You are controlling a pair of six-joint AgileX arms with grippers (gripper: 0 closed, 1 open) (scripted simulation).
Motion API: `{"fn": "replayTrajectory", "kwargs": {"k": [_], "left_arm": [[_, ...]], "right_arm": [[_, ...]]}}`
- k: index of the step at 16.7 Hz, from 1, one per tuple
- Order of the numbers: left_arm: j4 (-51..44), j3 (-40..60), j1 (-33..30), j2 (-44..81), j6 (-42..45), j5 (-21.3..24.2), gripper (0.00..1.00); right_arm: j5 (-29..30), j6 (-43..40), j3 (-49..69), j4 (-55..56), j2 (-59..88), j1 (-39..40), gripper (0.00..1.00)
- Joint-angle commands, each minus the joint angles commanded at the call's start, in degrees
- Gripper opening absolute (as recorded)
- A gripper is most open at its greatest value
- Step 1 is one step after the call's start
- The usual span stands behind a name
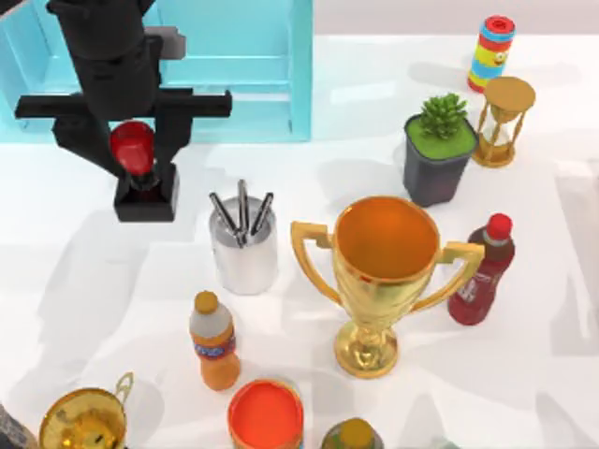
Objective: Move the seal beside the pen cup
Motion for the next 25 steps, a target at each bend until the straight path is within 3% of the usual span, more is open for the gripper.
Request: {"fn": "replayTrajectory", "kwargs": {"k": [10,23,25], "left_arm": [[3.5,-3.6,0.0,-0.2,0.0,0.0,0.0],[3.5,-3.6,0.0,-0.2,0.0,0.0,0.98],[3.5,-3.6,0.0,-0.2,0.0,0.0,1.0]], "right_arm": [[0.0,0.0,0.0,0.0,0.0,0.0,1.0],[0.0,0.0,0.0,0.0,0.0,0.0,1.0],[0.0,0.0,0.0,0.0,0.0,0.0,1.0]]}}
